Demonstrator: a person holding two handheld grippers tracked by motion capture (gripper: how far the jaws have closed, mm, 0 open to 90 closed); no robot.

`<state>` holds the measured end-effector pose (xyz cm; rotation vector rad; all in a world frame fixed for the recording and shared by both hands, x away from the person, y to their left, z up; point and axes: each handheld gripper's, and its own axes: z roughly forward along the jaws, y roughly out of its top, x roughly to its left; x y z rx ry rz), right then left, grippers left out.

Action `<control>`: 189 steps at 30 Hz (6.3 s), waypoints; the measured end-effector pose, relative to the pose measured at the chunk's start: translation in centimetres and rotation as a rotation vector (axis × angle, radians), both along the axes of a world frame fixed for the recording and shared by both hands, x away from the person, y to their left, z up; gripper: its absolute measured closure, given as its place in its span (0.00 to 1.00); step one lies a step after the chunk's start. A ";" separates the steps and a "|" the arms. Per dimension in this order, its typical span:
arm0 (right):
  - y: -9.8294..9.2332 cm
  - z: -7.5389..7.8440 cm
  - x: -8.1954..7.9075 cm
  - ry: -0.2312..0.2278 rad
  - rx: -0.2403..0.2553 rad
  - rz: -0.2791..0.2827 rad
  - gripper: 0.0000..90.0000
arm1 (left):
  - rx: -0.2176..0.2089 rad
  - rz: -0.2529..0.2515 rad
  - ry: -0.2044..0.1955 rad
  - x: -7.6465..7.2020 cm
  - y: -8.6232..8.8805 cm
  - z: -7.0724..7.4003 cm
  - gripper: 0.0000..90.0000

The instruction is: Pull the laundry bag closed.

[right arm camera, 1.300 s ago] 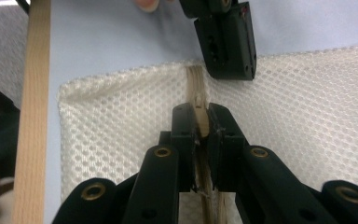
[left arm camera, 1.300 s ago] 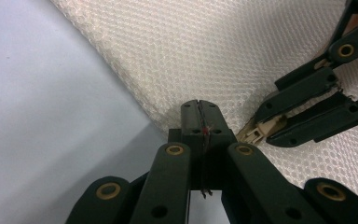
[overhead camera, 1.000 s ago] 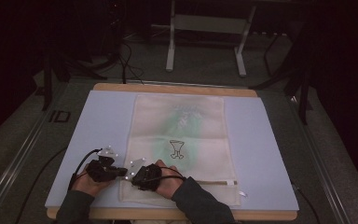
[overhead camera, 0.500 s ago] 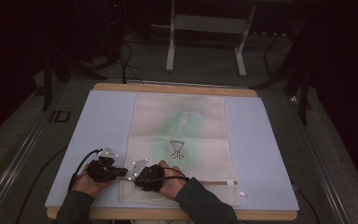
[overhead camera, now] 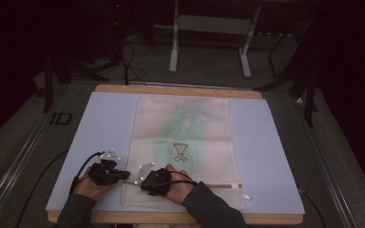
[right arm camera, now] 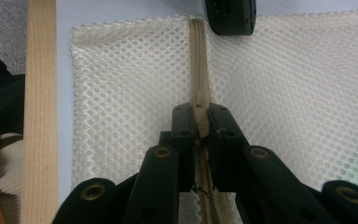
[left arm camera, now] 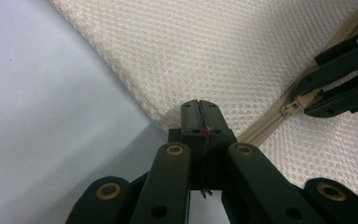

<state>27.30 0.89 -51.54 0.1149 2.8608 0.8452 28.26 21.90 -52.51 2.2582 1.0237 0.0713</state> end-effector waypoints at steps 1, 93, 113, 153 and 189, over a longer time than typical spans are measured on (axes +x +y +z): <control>-0.1 0.0 0.0 0.000 0.001 0.000 0.91 | 0.000 0.000 0.000 0.0 0.0 0.0 1.00; -7.0 0.5 -1.2 0.016 -0.037 -0.101 0.91 | -0.002 0.003 0.013 0.1 0.0 0.0 1.00; -8.5 0.6 -1.2 0.017 -0.035 -0.120 0.91 | -0.003 0.003 0.016 0.1 0.1 0.0 1.00; -11.8 0.8 -1.5 0.014 -0.042 -0.155 0.91 | -0.007 0.004 0.017 0.1 0.1 0.0 1.00; -15.2 0.5 -1.5 0.029 -0.037 -0.215 0.91 | -0.008 0.006 0.013 0.1 0.1 0.0 1.00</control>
